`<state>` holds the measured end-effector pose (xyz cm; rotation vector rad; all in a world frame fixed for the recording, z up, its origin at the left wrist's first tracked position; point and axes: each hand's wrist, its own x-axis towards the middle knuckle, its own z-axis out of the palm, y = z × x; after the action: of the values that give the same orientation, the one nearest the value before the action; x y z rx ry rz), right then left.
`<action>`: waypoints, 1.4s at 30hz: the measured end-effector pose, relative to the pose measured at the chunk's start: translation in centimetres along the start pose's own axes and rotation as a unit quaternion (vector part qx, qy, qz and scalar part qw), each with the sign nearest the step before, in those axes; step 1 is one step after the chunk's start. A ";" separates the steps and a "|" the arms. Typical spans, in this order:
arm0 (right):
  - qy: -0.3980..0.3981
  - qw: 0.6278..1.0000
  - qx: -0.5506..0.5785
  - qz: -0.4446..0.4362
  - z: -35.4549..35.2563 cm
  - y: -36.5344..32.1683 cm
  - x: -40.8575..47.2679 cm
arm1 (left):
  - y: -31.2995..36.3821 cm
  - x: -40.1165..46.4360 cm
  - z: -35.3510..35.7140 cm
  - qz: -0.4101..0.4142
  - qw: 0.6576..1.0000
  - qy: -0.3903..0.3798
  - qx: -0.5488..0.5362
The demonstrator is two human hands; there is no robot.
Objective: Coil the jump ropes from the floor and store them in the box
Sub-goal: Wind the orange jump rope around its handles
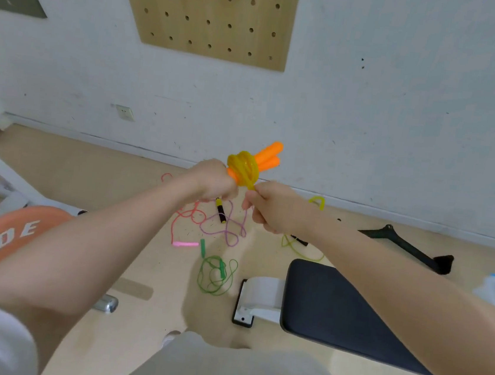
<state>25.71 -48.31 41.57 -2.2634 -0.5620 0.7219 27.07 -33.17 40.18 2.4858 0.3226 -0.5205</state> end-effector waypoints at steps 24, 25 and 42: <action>-0.035 0.894 -0.446 -0.013 -3.1 -2.6 0.4 | 2.5 -3.7 2.5 0.151 0.883 -0.009 0.444; -0.035 0.890 -0.454 -0.002 -2.1 -3.1 0.4 | 2.5 -3.0 2.3 0.138 0.894 -0.009 0.427; 0.020 0.912 -0.406 -0.050 0.5 0.8 0.7 | 1.9 0.9 -0.4 -0.049 0.931 -0.349 0.100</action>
<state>26.06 -48.27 40.48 -2.9589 -1.1053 0.4191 28.62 -34.40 40.99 2.2852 0.1061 -1.4809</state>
